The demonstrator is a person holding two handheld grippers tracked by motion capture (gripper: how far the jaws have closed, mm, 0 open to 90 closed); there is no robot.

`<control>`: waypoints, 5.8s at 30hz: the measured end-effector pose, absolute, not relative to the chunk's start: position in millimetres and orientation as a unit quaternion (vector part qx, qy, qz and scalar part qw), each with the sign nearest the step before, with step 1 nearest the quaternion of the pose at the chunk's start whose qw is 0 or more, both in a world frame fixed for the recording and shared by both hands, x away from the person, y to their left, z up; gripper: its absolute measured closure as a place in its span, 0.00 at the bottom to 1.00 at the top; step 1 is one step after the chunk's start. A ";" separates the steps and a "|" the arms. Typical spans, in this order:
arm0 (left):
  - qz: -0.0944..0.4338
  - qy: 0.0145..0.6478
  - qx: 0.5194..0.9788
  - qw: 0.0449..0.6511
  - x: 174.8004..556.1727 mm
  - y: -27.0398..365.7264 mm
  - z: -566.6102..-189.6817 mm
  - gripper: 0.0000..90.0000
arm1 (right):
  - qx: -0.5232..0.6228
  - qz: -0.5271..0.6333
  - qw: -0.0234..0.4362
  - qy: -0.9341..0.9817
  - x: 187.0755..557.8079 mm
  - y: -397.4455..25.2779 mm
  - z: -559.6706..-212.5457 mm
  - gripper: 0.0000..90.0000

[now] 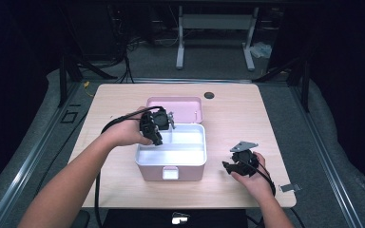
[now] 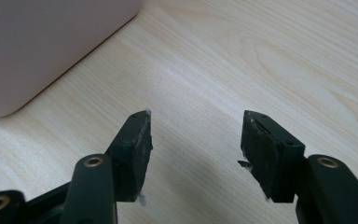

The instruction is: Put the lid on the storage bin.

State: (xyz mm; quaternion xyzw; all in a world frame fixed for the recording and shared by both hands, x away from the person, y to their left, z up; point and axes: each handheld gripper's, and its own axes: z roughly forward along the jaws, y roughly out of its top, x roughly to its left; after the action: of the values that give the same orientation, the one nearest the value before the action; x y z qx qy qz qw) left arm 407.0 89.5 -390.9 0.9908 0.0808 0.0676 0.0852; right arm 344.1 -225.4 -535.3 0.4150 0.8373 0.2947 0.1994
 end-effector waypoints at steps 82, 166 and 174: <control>0.026 0.177 0.977 0.113 390.9 133.4 -423.9 0.99 | 0.442 0.347 0.218 0.798 506.1 -151.0 -444.0 0.52; 0.063 0.152 0.982 0.096 381.3 127.5 -424.0 1.00 | 0.345 0.421 0.271 0.794 485.3 -149.0 -345.4 0.94; 0.070 0.145 0.981 0.112 379.2 131.6 -424.6 1.00 | 0.302 0.425 0.310 0.795 438.7 -149.0 -334.4 0.95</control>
State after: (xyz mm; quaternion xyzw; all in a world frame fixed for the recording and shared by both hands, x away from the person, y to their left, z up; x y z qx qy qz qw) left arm 379.2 131.6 -424.6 0.9805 0.1453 0.0704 0.1119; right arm 438.7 -149.0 -334.4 0.3023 0.7946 0.4255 0.3101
